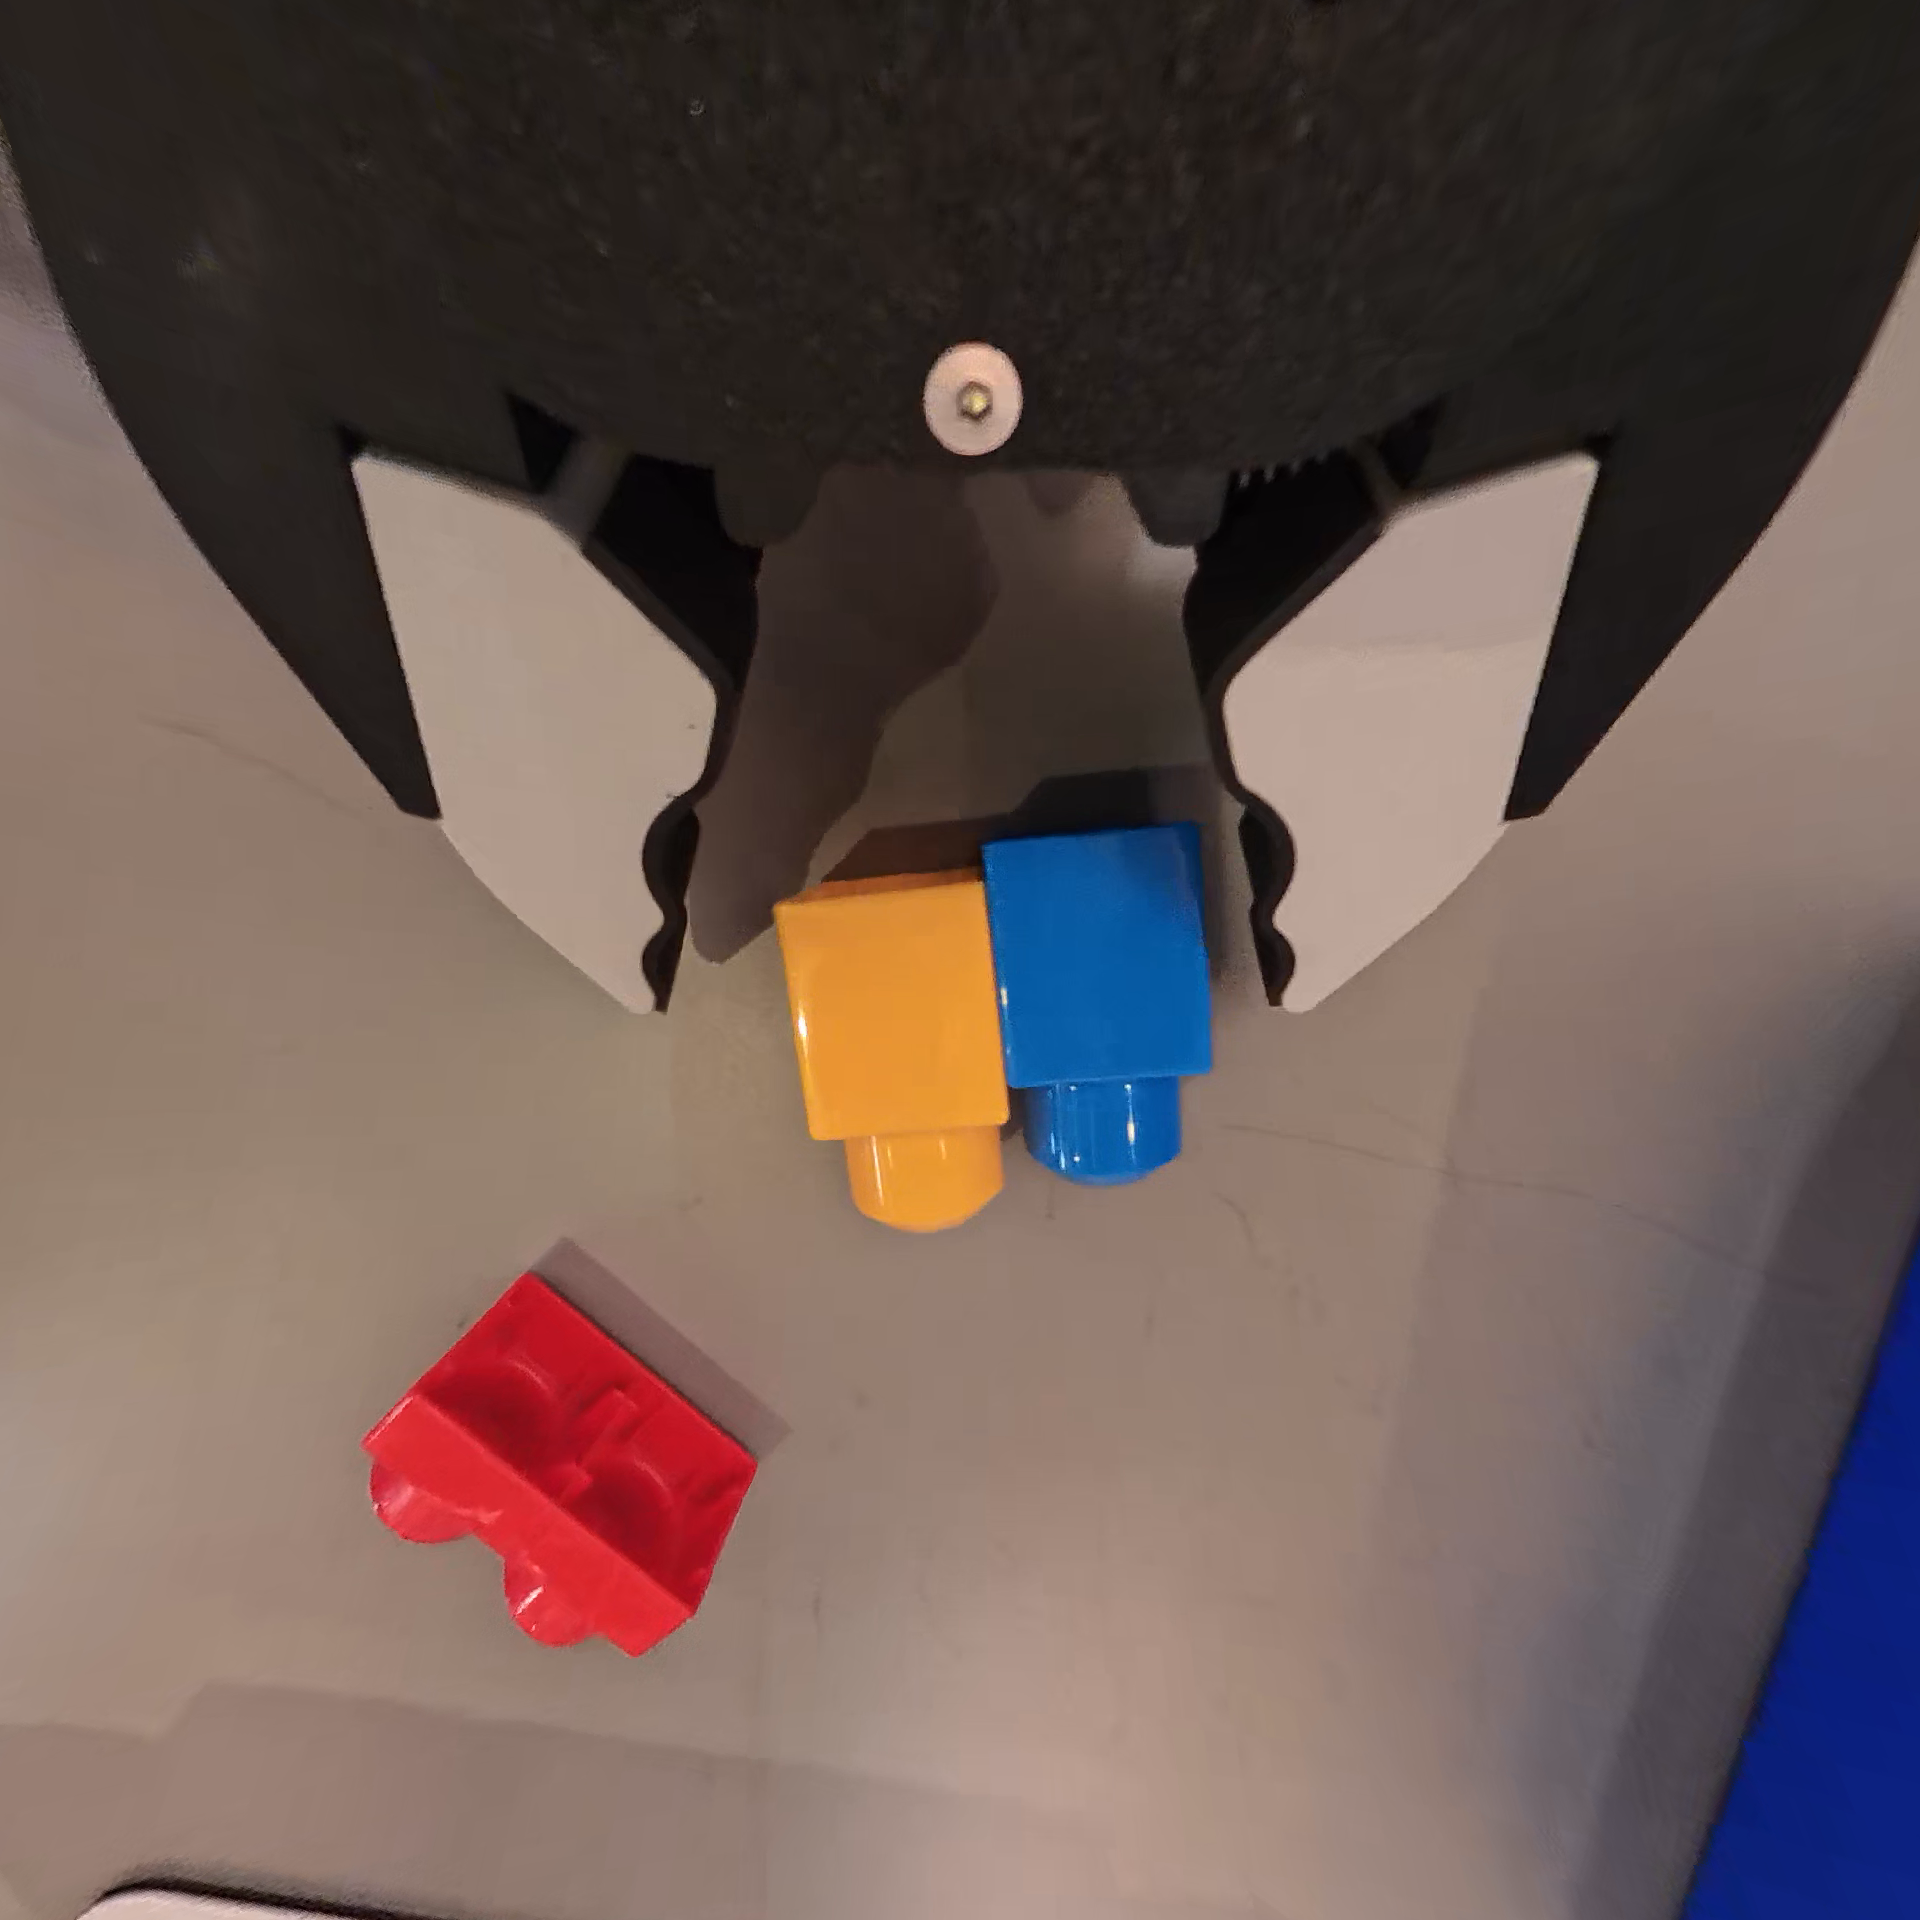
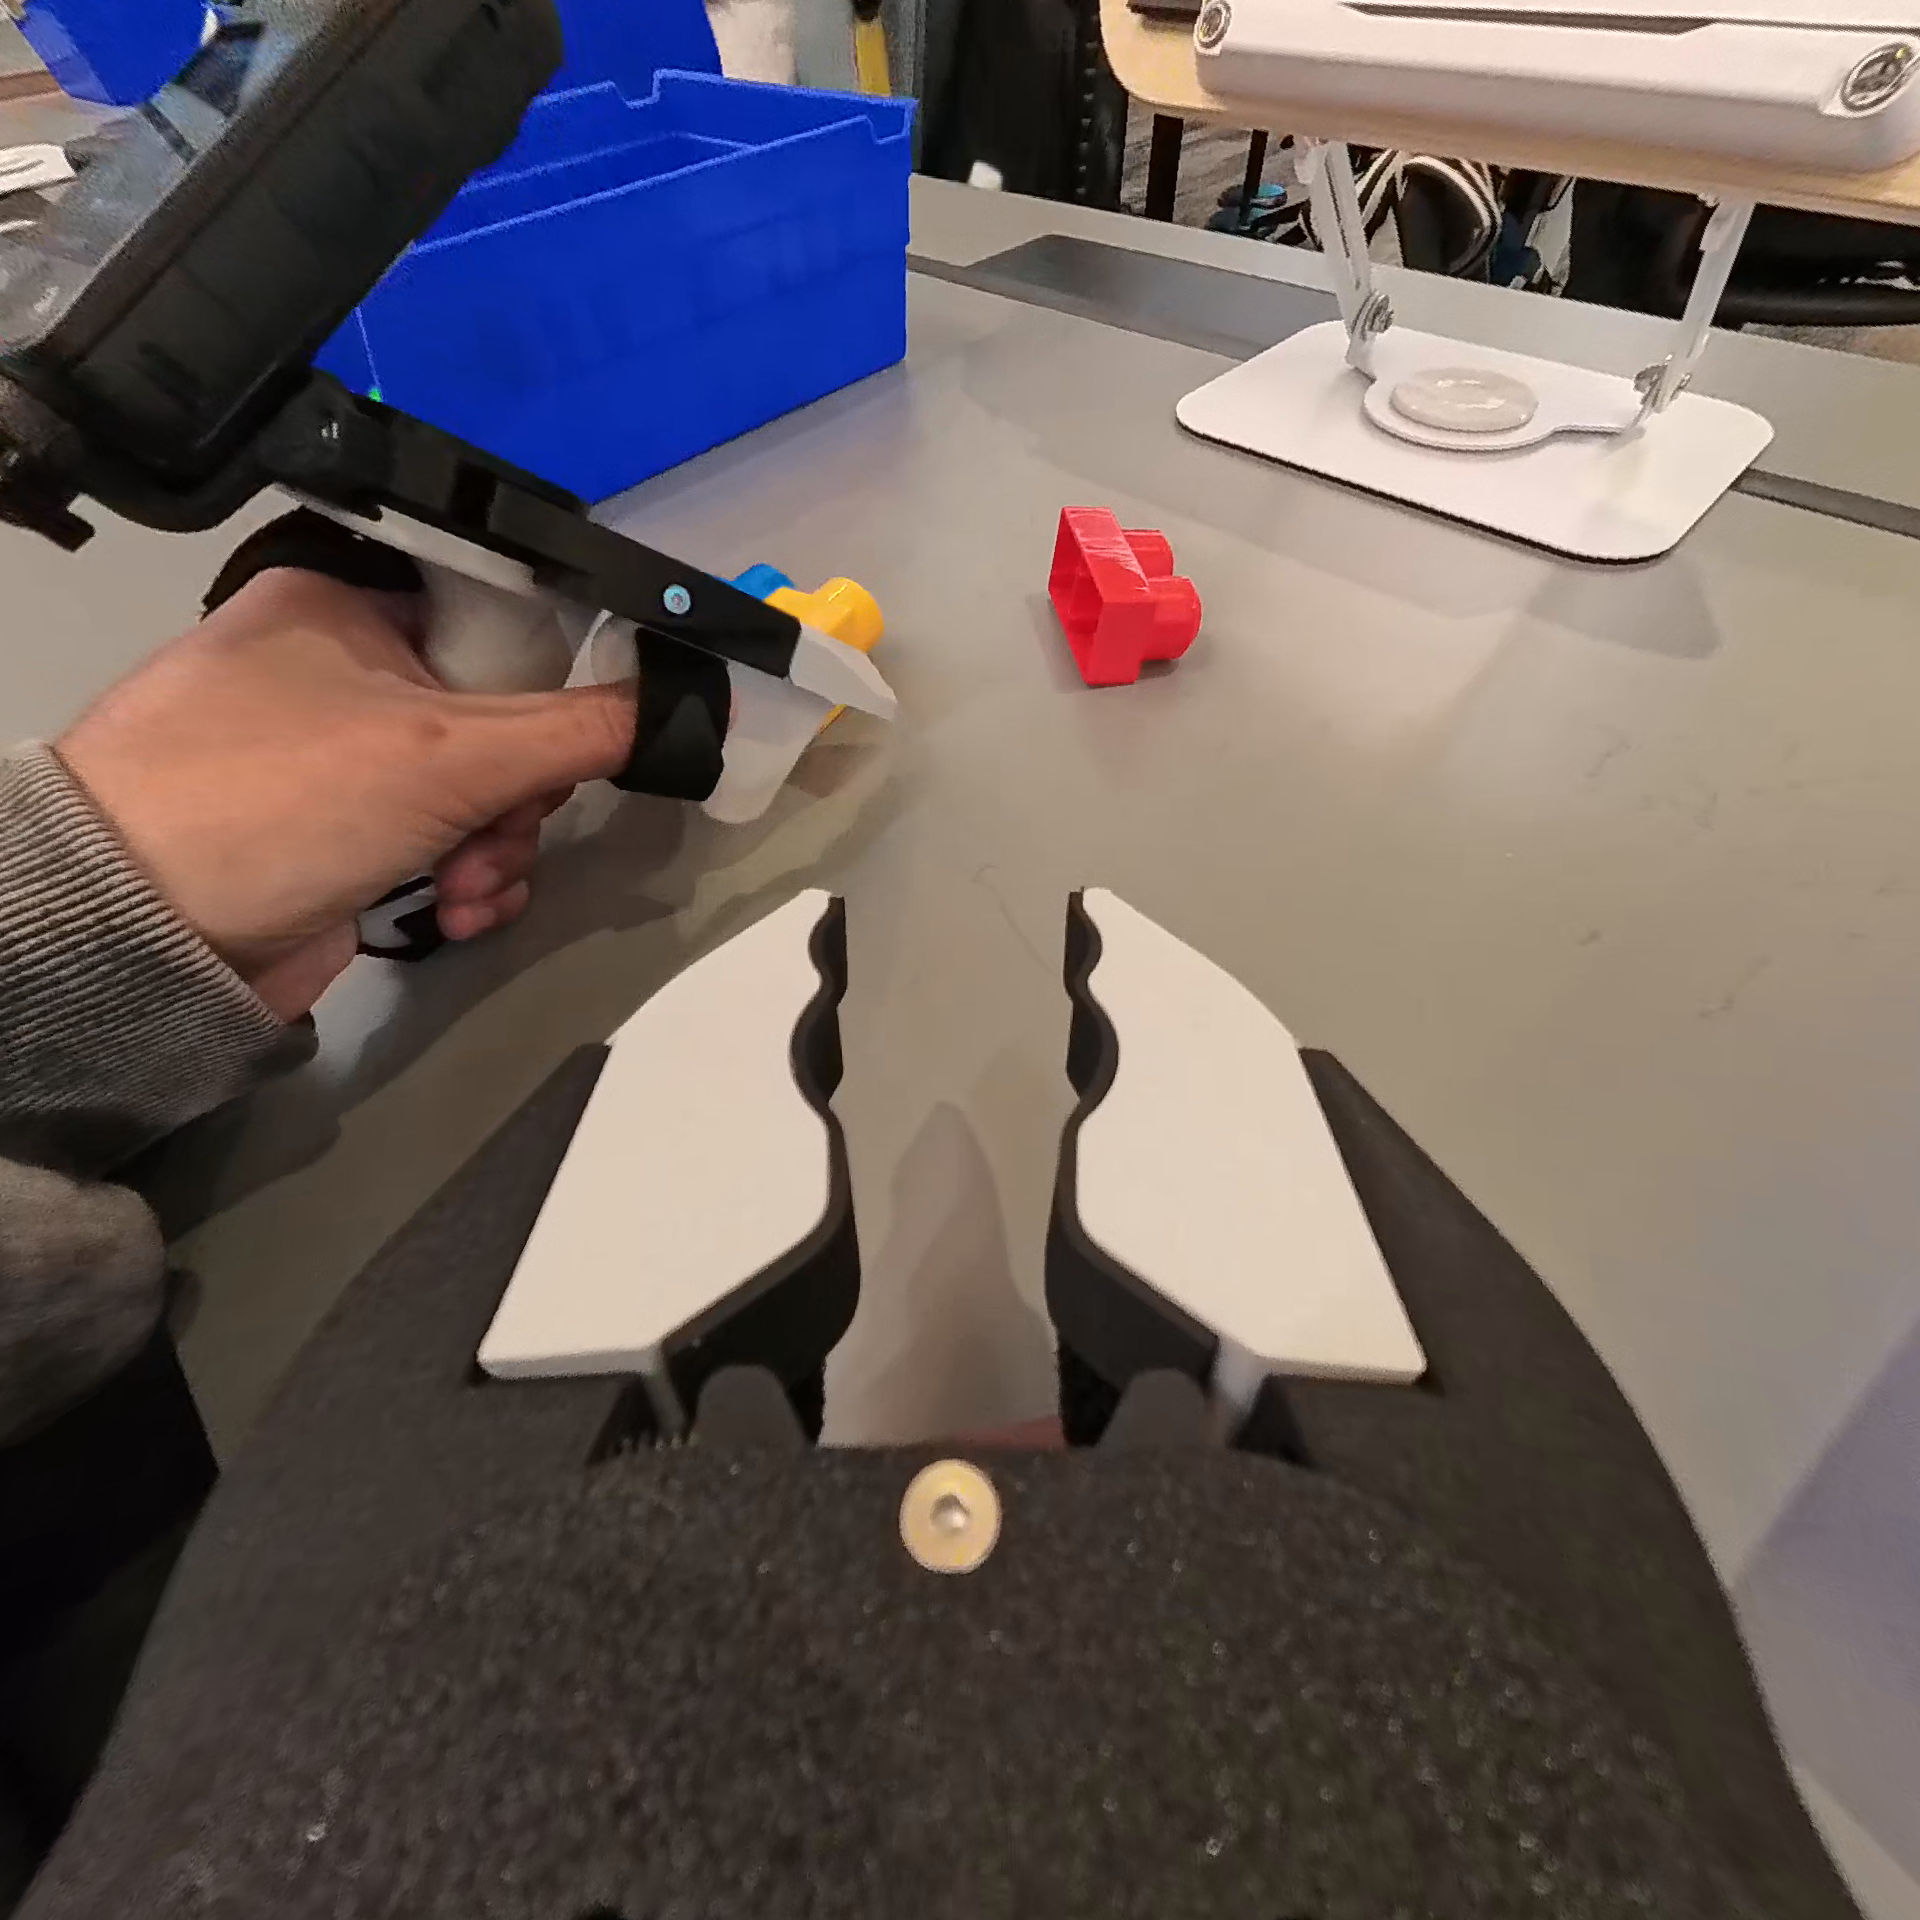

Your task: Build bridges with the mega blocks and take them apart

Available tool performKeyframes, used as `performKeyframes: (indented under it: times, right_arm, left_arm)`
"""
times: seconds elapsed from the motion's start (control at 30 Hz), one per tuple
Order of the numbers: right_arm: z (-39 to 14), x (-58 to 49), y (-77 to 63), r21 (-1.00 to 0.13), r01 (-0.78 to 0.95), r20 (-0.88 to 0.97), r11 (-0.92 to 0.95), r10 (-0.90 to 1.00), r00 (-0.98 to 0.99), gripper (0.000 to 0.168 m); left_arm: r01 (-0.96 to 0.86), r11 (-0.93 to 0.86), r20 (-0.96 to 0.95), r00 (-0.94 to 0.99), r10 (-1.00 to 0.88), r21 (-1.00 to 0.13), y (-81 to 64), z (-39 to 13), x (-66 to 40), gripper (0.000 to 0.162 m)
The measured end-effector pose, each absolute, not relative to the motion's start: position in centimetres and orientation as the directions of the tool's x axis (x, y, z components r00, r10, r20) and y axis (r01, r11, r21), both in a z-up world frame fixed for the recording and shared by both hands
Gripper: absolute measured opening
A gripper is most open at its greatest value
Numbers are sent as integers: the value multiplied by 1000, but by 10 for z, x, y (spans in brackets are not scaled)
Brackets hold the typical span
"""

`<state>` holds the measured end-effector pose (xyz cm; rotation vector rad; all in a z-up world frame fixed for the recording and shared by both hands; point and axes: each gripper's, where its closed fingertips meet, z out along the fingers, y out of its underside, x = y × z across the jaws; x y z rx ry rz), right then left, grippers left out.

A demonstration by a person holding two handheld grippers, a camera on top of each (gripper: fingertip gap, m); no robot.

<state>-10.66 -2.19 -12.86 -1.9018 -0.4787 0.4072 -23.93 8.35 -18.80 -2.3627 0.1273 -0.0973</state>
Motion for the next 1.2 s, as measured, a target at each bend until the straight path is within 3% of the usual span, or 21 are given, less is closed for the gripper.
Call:
performKeyframes:
  times: [0.6,0.87,1.2]
  right_arm:
    - [-123,-107,-26,-935,134,-62,-327,523,850,40]
    - [-124,-109,-27,-934,142,-56,-329,528,848,40]
    - [-124,-111,-28,-933,150,-50,-328,531,846,40]
  left_arm:
    - [-42,-758,25,997,-76,-651,90,-197,-237,101]
    - [-55,-758,7,997,-78,-650,88,-196,-243,86]
    - [-153,-777,37,975,-221,-611,85,-193,-244,84]
